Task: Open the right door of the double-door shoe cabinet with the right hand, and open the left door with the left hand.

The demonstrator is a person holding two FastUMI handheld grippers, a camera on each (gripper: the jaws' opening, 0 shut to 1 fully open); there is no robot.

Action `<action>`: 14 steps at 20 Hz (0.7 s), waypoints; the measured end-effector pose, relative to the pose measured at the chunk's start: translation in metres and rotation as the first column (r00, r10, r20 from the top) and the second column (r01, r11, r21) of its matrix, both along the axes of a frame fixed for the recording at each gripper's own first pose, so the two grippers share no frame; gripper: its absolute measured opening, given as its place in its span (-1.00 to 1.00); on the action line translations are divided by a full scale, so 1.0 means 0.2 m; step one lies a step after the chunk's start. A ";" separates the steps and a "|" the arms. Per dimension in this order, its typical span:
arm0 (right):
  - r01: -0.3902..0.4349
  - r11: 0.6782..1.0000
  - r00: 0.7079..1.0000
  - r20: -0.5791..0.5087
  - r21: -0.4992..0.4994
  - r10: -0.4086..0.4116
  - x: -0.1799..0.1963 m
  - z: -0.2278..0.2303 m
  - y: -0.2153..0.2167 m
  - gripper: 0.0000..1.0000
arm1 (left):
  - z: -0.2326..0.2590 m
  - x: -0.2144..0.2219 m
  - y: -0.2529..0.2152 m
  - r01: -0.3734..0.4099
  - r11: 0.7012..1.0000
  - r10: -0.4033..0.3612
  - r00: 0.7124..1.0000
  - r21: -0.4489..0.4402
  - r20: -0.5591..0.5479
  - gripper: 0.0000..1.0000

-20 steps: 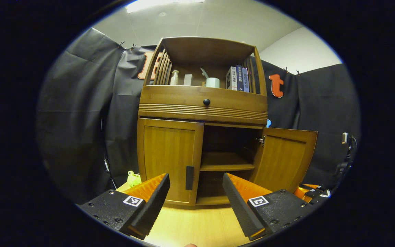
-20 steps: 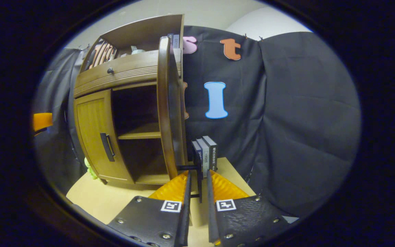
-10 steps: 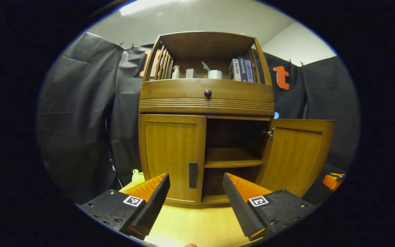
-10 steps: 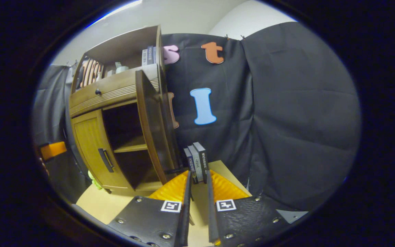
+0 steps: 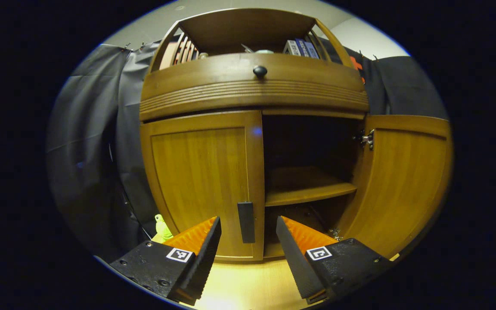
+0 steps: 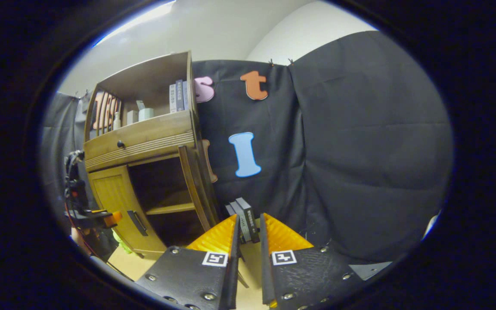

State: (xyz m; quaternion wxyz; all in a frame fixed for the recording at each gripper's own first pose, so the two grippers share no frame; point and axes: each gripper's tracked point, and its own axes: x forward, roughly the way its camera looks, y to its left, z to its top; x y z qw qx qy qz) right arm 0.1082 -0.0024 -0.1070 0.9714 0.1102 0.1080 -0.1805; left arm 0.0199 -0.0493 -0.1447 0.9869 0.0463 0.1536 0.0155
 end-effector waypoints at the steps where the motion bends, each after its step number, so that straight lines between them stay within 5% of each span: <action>1: 0.013 1.000 1.000 0.005 -0.008 -0.013 0.00 0.01 -0.01 -0.55 | -0.04 0.04 0.02 -0.008 1.000 0.008 1.000 0.002 -0.014 0.67; 12: 0.054 0.996 0.998 -0.040 -0.071 -0.057 -0.03 -0.01 -0.06 -0.55 | -0.36 0.44 0.09 0.051 0.998 -0.054 0.995 -0.031 -0.083 0.55; 14: 0.047 0.996 0.997 -0.051 -0.080 -0.052 -0.04 -0.02 -0.05 -0.55 | -0.37 0.45 0.03 0.091 0.992 -0.099 0.992 -0.088 -0.084 0.14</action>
